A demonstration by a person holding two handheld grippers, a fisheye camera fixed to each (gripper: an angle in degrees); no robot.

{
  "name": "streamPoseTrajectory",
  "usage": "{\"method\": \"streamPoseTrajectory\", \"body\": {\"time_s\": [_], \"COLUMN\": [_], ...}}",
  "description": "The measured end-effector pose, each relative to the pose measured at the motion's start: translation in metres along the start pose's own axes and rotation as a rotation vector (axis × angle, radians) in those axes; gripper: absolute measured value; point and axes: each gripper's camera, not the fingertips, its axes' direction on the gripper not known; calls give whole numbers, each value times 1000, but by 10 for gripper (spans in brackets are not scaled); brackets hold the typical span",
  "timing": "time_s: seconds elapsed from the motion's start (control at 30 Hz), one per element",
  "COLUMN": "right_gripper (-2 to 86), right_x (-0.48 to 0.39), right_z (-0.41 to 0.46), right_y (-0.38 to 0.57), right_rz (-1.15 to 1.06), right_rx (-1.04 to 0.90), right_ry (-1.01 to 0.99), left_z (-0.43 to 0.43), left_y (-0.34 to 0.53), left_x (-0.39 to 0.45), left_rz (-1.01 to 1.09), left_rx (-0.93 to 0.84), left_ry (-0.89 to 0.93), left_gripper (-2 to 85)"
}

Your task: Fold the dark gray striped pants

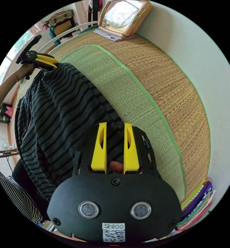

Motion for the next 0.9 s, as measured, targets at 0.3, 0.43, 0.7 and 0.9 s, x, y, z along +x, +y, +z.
{"method": "streamPoseTrajectory", "body": {"time_s": [0.3, 0.43, 0.7, 0.9], "right_gripper": [86, 73, 31, 24], "right_x": [5, -1, -13, -25], "right_z": [0, 0, -4, -20], "right_y": [-30, -40, -52, -50], "right_rz": [47, 61, 116, 148], "right_rx": [15, 16, 10, 34], "right_ry": [-45, -26, -54, -63], "left_z": [-18, -23, -37, -45], "left_y": [14, 25, 52, 79], "left_x": [29, 45, 64, 77], "left_rz": [10, 3, -49, -38], "left_rx": [14, 25, 58, 80], "left_ry": [-44, -104, -135, -139], "left_gripper": [83, 52, 20, 16]}}
